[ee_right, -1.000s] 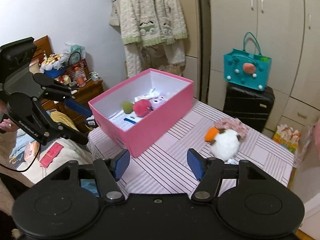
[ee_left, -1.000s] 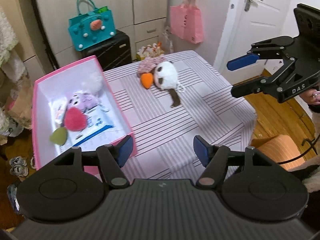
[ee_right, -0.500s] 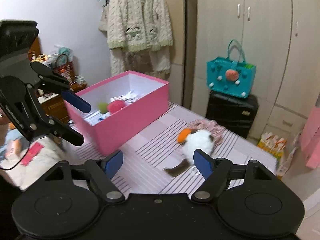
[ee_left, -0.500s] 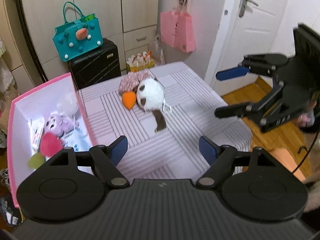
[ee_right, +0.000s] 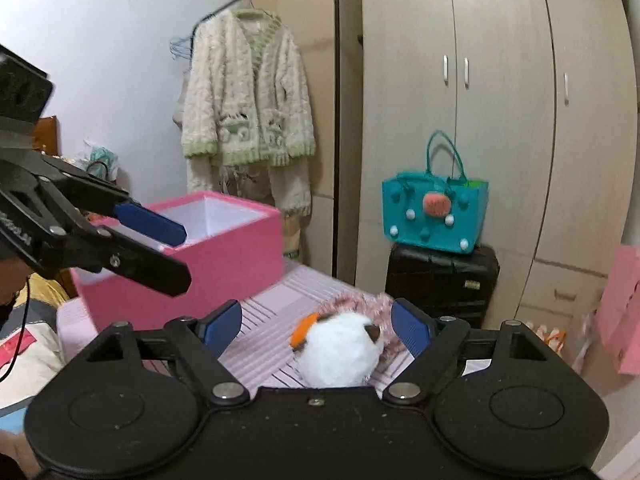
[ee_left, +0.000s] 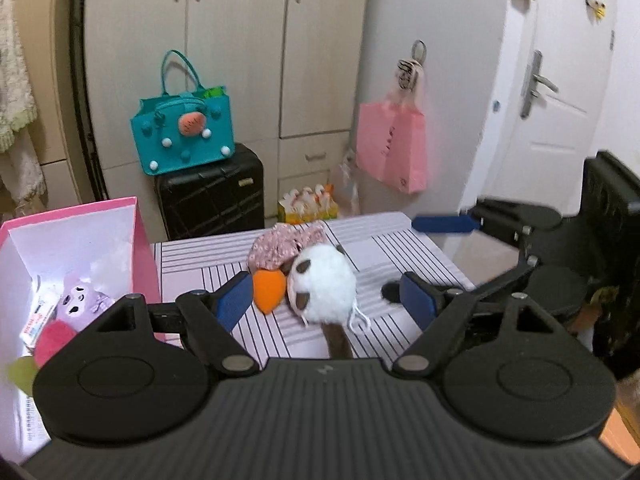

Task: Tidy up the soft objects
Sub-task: 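Close both grippers on the white panda plush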

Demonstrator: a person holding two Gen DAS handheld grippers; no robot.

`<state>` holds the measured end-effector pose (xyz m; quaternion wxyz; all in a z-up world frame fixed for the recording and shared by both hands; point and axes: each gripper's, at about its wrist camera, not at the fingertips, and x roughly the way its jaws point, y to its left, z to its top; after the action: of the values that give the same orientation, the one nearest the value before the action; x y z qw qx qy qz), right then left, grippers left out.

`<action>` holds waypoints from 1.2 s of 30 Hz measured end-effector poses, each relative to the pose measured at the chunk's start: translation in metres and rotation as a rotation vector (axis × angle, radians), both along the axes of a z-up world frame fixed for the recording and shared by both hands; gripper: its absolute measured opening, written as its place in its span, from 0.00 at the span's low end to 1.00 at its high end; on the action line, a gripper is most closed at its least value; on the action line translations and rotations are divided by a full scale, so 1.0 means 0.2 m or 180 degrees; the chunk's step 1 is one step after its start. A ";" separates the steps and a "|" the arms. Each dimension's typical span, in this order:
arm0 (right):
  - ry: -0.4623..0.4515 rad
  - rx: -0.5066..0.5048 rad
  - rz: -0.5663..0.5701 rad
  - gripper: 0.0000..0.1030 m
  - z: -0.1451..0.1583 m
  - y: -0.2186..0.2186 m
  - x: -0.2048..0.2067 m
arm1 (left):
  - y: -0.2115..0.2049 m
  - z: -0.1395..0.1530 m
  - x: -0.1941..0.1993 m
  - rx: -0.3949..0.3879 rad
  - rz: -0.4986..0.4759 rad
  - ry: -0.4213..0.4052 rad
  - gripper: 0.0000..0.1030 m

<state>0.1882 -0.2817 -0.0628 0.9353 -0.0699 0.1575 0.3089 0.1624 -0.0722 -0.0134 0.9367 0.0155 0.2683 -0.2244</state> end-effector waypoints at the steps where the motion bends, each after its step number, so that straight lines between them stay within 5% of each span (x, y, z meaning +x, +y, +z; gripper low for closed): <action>1: 0.0042 -0.0017 -0.0004 0.83 -0.03 0.00 0.03 | -0.01 -0.03 0.02 -0.0031 0.0039 -0.0020 0.78; 13: 0.0508 -0.0178 -0.0021 0.83 -0.29 0.08 0.28 | -0.13 -0.28 0.26 -0.0293 0.0105 -0.0031 0.77; 18: 0.0690 -0.0231 -0.0064 0.82 -0.36 0.10 0.38 | -0.11 -0.36 0.35 -0.0472 0.0152 0.0175 0.76; 23: 0.0809 -0.0195 -0.0061 0.75 -0.41 0.10 0.42 | -0.12 -0.42 0.41 -0.0336 0.0157 0.0334 0.71; 28: 0.0924 -0.0069 0.0014 0.57 -0.44 0.09 0.43 | -0.11 -0.46 0.46 -0.0517 0.0120 0.0507 0.64; 36: 0.0753 -0.0202 0.0025 0.53 -0.43 0.12 0.36 | -0.16 -0.50 0.44 -0.0400 0.0145 0.0491 0.53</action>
<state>0.2597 -0.2569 -0.1494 0.9063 -0.0631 0.2762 0.3135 0.2496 -0.1034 -0.1142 0.9173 -0.0668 0.3253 -0.2199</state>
